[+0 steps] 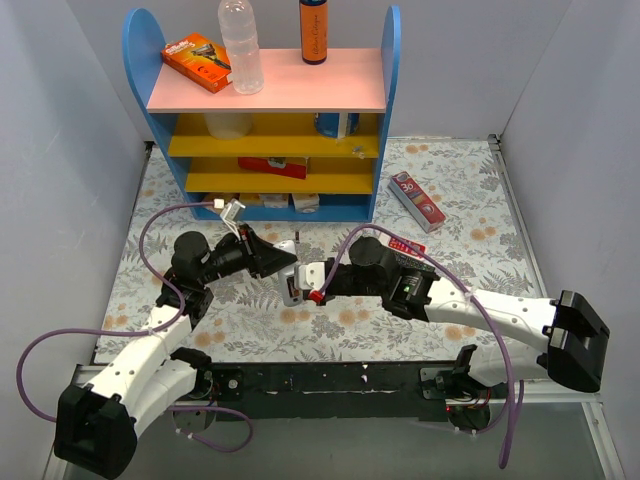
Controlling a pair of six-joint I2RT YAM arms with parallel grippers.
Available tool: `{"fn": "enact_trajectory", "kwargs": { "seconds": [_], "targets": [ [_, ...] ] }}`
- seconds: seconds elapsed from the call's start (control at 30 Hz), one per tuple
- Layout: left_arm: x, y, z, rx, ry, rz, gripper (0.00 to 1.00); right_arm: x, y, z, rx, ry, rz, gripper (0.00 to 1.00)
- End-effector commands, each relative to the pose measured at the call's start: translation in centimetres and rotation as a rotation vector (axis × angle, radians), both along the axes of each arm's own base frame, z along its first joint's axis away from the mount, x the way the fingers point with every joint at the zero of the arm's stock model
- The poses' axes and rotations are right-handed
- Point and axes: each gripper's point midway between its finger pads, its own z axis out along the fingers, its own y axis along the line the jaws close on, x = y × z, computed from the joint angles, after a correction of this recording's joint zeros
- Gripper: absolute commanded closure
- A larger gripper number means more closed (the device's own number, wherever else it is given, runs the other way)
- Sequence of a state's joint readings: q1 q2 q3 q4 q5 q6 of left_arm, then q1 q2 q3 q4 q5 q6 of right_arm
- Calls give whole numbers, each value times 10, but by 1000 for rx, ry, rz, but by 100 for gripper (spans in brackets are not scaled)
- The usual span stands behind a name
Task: Load the batteries into the remote control
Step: Load the battery into the remote control.
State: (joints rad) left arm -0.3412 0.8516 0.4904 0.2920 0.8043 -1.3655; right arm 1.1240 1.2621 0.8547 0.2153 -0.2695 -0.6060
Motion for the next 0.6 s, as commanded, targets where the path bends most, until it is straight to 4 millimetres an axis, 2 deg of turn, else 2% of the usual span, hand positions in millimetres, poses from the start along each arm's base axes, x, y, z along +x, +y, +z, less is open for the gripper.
{"fn": "enact_trajectory", "kwargs": {
  "seconds": [0.0, 0.27, 0.4, 0.57],
  "targets": [
    [-31, -5, 48, -124, -97, -125, 100, 16, -19, -40, -68, 74, -75, 98],
    [-46, -3, 65, -199, -134, -167, 100, 9, -24, -52, -19, 174, -9, 99],
    [-52, -2, 72, -226, -148, -180, 100, 13, -30, -60, 0, 218, -8, 98],
    [-59, -1, 74, -244, -150, -205, 100, 19, -34, -69, 0, 233, -24, 89]
  ]
}}
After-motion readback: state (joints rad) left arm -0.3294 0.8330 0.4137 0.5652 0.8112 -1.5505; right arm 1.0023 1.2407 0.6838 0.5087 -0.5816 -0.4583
